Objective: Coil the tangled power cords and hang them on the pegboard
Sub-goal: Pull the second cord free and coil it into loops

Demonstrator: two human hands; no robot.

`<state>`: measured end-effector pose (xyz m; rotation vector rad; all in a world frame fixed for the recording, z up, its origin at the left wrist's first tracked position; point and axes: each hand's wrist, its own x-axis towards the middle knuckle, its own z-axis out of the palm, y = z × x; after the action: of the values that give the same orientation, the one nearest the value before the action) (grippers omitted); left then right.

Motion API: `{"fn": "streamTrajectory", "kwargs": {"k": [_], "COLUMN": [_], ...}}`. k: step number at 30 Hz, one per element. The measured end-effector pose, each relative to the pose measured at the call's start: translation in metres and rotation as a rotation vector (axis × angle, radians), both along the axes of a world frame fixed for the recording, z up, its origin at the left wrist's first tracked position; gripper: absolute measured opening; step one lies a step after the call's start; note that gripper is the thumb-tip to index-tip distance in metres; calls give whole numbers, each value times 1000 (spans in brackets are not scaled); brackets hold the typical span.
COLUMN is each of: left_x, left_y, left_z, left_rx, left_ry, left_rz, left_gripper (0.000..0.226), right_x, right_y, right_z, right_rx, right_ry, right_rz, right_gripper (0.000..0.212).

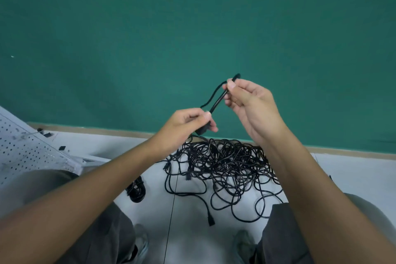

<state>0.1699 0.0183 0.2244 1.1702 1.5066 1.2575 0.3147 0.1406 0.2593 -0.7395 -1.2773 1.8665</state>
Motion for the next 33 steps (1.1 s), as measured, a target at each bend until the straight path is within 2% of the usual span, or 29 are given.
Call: {"fn": "streamTrajectory", "kwargs": {"k": [3, 8, 12, 15, 18, 21, 23, 26, 33], "left_x": [1, -13, -30, -44, -59, -70, -73, -72, -70], "left_y": [5, 22, 26, 29, 31, 32, 31, 32, 42], "left_z": [-3, -1, 1, 3, 4, 3, 4, 5, -11], "left_rx": [47, 62, 33, 5, -11, -30, -85, -190, -132], "left_ry": [-12, -88, -303, -446, -549, -596, -597, -517, -275], "left_rz": [-29, -14, 12, 30, 35, 27, 12, 12, 117], "left_gripper": [22, 22, 24, 24, 24, 25, 35, 56, 65], "right_x": [5, -2, -13, -25, -37, -44, -47, -48, -49], "right_y": [5, 6, 9, 11, 11, 11, 9, 4, -1], "right_z": [-17, -41, -57, -65, -72, -75, -73, -60, -38], "right_rx": [-1, 86, 307, 377, 347, 329, 260, 136, 112], "right_ry": [-158, -400, -574, -638, -656, -660, -614, -498, -416], "right_rz": [-80, -179, -242, -118, -4, 33, 8, -35, 31], "right_gripper": [21, 16, 30, 24, 7, 10, 8, 8, 6]}}
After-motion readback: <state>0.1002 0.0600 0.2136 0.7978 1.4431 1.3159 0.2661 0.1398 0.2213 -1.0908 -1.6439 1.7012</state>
